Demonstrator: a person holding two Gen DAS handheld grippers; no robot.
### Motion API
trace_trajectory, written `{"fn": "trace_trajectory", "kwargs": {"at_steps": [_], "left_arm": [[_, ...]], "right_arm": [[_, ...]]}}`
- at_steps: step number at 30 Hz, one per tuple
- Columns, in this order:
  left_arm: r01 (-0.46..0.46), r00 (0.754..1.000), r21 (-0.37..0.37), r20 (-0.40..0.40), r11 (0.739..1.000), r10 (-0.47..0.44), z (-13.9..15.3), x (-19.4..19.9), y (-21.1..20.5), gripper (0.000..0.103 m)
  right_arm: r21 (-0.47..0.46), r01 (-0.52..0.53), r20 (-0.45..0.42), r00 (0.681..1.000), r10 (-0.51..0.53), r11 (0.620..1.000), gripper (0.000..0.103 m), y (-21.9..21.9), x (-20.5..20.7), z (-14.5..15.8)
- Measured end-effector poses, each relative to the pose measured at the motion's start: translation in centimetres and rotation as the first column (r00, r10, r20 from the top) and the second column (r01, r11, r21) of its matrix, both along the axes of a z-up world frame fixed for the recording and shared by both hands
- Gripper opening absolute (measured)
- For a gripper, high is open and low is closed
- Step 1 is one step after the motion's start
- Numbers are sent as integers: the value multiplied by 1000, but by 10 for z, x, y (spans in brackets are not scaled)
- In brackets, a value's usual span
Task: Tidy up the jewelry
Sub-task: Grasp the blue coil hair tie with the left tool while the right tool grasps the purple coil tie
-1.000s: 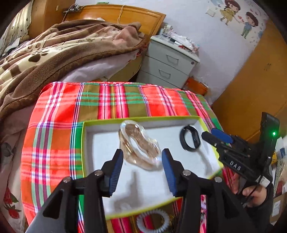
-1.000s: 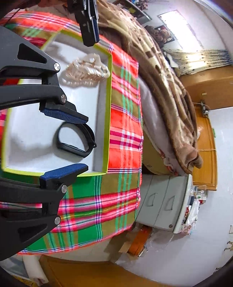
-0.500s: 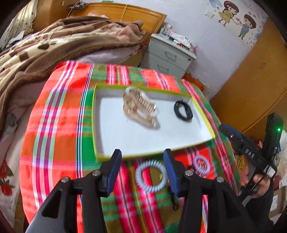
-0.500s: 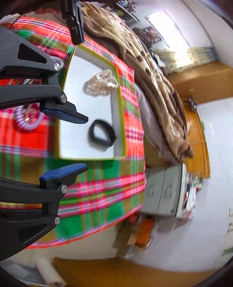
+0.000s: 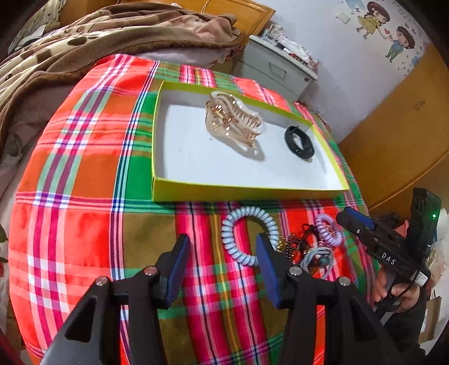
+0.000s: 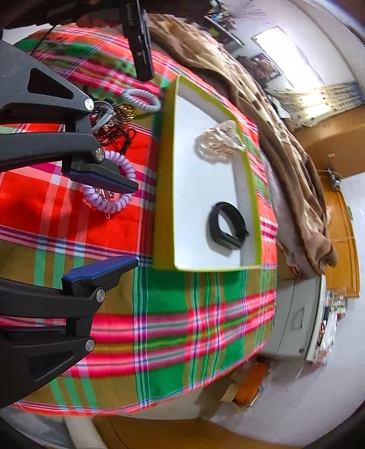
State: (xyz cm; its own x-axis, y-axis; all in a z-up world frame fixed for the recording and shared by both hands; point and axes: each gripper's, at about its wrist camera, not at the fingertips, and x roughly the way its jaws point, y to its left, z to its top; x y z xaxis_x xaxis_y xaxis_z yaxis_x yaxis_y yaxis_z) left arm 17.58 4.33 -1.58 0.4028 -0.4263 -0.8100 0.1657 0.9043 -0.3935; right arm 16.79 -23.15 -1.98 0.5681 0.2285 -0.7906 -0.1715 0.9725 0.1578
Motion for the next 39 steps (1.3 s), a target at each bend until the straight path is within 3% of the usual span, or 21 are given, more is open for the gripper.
{"fn": "trace_trajectory", "kwargs": {"at_steps": [8, 16, 19, 23, 25, 31, 39], "left_arm": [[19, 1000, -11, -8, 1000, -19, -5, 2, -6, 50], [36, 999, 65, 9, 997, -37, -4, 5, -19, 50], [50, 998, 154, 31, 987, -55, -3, 4, -27, 49], [74, 992, 346, 70, 935, -104, -4, 1, -47, 46], [76, 990, 382, 78, 921, -114, -4, 0, -52, 46], [69, 991, 376, 78, 924, -105, -2, 1, -47, 36], [43, 993, 366, 90, 929, -82, -3, 1, -39, 21]], "right_arm": [[-28, -41, -25, 999, 41, 999, 47, 7, 5, -10], [-63, -67, -20, 998, 66, 996, 47, 14, 5, -12], [-93, -83, -14, 997, 82, 992, 44, 20, 4, -12], [-108, -103, -16, 995, 102, 989, 34, 24, 4, -11], [-124, -114, -24, 993, 112, 986, 31, 26, 5, -13], [-119, -131, -29, 991, 129, 984, 19, 29, 5, -13], [-127, -117, -29, 993, 115, 985, 15, 30, 6, -14]]}}
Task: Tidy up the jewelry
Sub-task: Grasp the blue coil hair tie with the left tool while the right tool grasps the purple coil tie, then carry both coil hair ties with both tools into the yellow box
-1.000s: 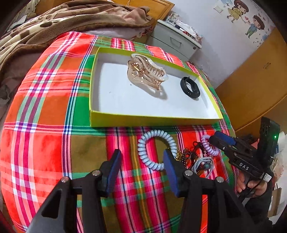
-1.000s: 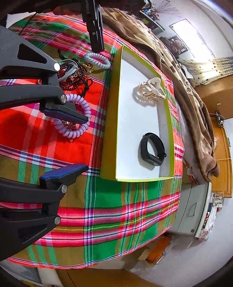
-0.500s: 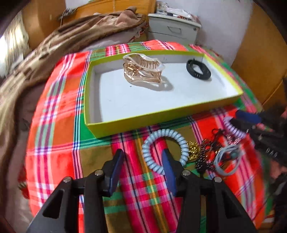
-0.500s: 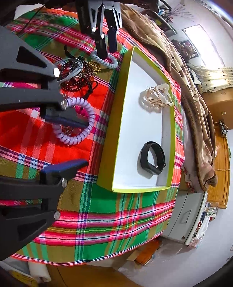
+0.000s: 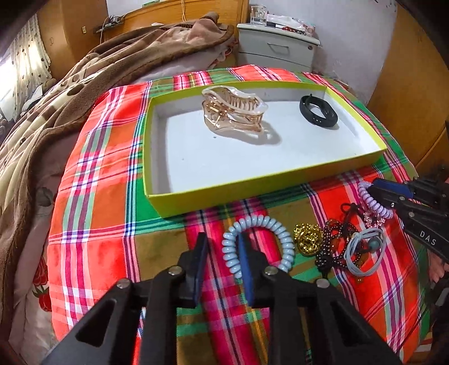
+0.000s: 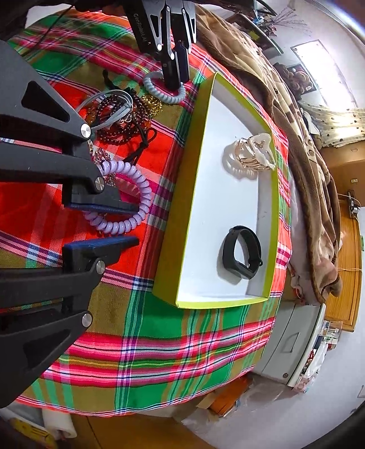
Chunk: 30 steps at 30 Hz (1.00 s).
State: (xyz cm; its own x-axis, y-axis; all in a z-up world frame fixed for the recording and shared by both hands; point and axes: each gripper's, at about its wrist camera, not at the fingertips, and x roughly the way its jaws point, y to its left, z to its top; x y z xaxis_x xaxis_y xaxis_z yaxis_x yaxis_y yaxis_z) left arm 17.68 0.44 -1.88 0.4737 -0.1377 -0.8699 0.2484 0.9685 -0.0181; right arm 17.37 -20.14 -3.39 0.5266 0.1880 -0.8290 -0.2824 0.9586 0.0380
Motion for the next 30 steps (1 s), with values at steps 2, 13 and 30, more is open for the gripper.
{"fn": "trace_trajectory", "kwargs": {"at_steps": [2, 13, 30], "left_arm": [[-6, 1000, -3, 2, 1000, 6, 0, 1, 1, 15], [-24, 999, -37, 28, 999, 25, 5, -4, 8, 10], [-26, 996, -105, 77, 994, 34, 34, -15, 24, 10]], "right_arm": [[4, 6, 0, 1000, -6, 1000, 14, -1, 0, 0], [27, 53, 14, 998, -53, 998, 10, -13, -2, 3], [85, 84, 67, 994, -90, 993, 10, -17, -6, 28]]}}
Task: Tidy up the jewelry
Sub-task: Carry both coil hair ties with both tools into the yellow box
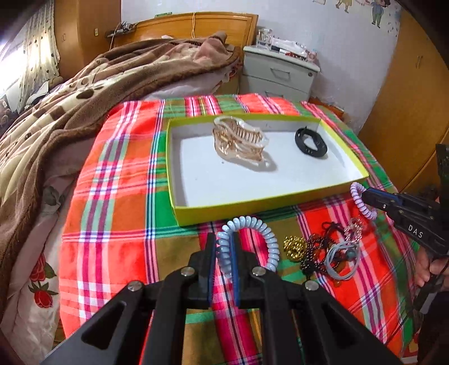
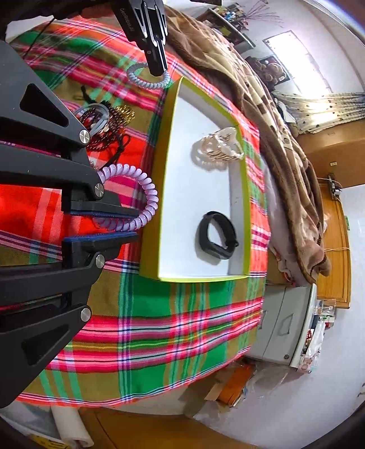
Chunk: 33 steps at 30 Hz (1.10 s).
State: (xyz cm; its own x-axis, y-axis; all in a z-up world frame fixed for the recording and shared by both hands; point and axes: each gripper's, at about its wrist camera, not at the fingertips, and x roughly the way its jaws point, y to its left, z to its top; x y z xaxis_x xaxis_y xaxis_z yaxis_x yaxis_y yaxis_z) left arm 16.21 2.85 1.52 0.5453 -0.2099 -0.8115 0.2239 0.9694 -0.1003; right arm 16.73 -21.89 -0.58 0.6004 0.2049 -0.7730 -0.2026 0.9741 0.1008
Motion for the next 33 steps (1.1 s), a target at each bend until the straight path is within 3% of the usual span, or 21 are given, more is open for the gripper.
{"fn": "trace_trajectory", "kwargs": {"at_steps": [8, 16, 25, 33], "left_arm": [[4, 1000, -10, 15, 1000, -4, 14, 13, 2, 10], [-15, 1000, -36, -2, 999, 15, 16, 46, 4, 10], [-34, 999, -50, -38, 998, 32, 2, 85, -1, 10], [-48, 997, -21, -60, 999, 46, -14, 101, -3, 10]], "right_arm": [[-2, -2, 29, 1000, 2, 1000, 10, 7, 13, 14], [-28, -22, 64, 998, 24, 999, 10, 27, 53, 31], [-54, -31, 2, 1000, 31, 998, 10, 46, 116, 9], [-77, -55, -46, 998, 51, 996, 10, 56, 144, -10]]}}
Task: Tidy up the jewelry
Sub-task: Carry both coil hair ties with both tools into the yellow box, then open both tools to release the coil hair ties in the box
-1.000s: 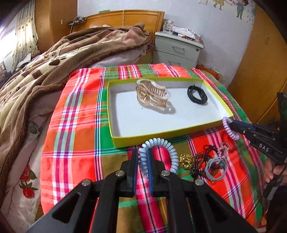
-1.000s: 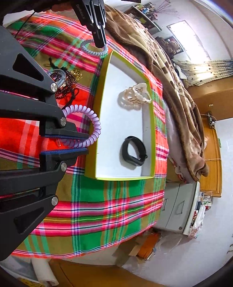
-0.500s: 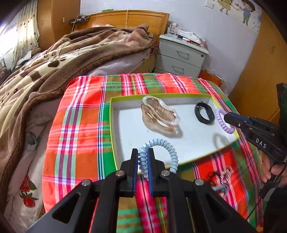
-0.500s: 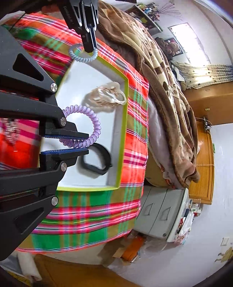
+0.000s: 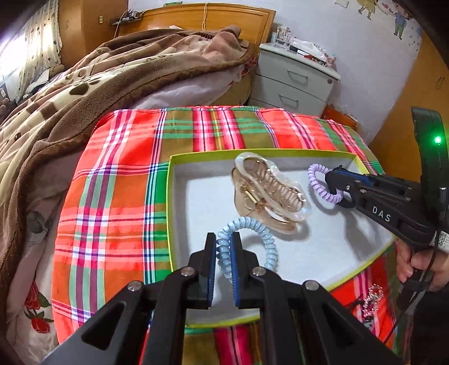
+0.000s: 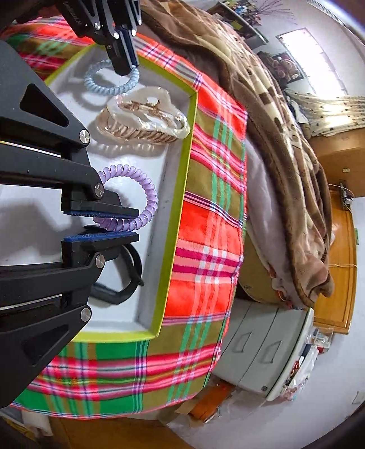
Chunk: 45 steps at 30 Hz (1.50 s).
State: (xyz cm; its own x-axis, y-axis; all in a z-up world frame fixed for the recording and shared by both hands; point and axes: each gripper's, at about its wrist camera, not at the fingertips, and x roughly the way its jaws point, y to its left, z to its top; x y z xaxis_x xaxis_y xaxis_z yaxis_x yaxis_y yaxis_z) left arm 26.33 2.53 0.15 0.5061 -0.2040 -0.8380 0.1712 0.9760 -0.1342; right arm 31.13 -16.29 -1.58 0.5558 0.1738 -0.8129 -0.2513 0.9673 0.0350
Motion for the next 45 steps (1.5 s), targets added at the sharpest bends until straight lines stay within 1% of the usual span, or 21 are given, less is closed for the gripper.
{"fn": "trace_trajectory", "kwargs": {"at_steps": [3, 6, 10, 12, 19, 26, 28, 30, 32, 34, 39, 42, 45], "left_arm": [[3, 1000, 8, -12, 1000, -3, -6, 2, -1, 10], [-2, 1000, 3, -25, 1000, 3, -10, 4, -1, 10], [6, 1000, 40, -12, 999, -5, -11, 1, -5, 10], [7, 1000, 24, -23, 1000, -7, -12, 3, -5, 11], [4, 999, 8, -44, 1000, -4, -19, 4, -4, 11], [-2, 999, 2, -43, 1000, 2, -19, 5, -3, 12], [1, 999, -10, -40, 1000, -2, -17, 4, -1, 17], [6, 999, -27, -37, 1000, -7, -15, 3, -1, 27], [6, 1000, -33, -29, 999, -7, -12, 2, -1, 32], [2, 1000, -42, -20, 999, -3, -9, 0, 1, 33], [12, 1000, -63, -2, 998, -12, -1, -13, 4, 34], [14, 1000, -95, 13, 995, -13, 6, -24, 7, 35], [27, 999, -109, 29, 994, -24, 12, -37, 8, 35]], "right_arm": [[-23, -12, 11, 1000, 12, 1000, 10, 6, 5, 0], [-28, -22, -1, 1000, 22, 999, 10, 9, 8, -4], [-55, -39, -2, 999, 39, 998, 10, 15, 8, -9], [-63, -43, -1, 999, 43, 997, 10, 17, 8, -10], [-90, -60, 0, 998, 60, 994, 10, 23, 11, -14], [-96, -74, -2, 997, 74, 993, 10, 25, 14, -15], [-94, -80, -1, 997, 80, 992, 10, 25, 14, -15], [-94, -76, 4, 997, 76, 993, 11, 25, 13, -14], [-82, -77, 14, 997, 78, 994, 13, 24, 12, -12], [-68, -75, 29, 997, 77, 995, 18, 22, 10, -8], [-51, -73, 66, 995, 77, 996, 19, 19, 0, 3], [-46, -65, 88, 994, 68, 997, 19, 14, -8, 10], [-16, -58, 99, 993, 60, 998, 19, 5, -20, 17]]}}
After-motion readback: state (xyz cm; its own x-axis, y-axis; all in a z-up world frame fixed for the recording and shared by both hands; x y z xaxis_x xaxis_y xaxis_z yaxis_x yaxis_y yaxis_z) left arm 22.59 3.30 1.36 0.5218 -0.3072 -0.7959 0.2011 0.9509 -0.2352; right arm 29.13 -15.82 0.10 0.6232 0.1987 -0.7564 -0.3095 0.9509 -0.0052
